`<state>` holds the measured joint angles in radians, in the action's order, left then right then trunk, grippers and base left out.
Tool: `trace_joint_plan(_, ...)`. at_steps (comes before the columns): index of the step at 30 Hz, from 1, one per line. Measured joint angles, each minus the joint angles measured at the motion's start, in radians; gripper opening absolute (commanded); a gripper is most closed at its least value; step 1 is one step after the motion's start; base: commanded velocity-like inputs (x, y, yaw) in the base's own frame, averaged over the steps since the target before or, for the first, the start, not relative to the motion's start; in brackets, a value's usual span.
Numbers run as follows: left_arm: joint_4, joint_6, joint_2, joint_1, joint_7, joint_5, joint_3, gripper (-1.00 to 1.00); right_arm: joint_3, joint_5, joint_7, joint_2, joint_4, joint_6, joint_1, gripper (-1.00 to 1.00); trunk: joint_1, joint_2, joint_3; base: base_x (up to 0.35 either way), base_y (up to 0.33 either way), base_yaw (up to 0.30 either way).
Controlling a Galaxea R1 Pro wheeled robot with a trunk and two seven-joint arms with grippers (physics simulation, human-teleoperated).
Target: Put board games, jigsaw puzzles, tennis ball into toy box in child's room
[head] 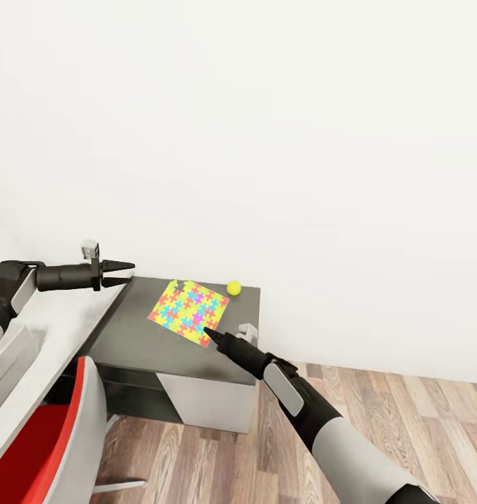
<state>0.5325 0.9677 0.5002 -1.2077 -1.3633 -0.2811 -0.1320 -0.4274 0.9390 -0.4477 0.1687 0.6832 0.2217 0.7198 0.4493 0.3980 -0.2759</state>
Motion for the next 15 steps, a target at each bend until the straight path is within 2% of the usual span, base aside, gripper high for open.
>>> trace_joint_plan(6, 0.000, 0.000, 0.001, 0.000, 0.000, -0.001, 0.001, 1.00, 0.000, 0.000, 0.001, 0.000, 0.001, -0.003, -0.001, -1.00, 0.000, 0.000, 0.003, -0.078, 0.086, -0.019)
trace_joint_plan(15, 0.000, 0.000, 0.002, 0.001, -0.001, -0.002, 0.001, 1.00, 0.000, 0.000, -0.001, 0.000, 0.001, -0.002, -0.001, -1.00, 0.000, 0.000, 0.017, -0.012, 0.011, -0.007)
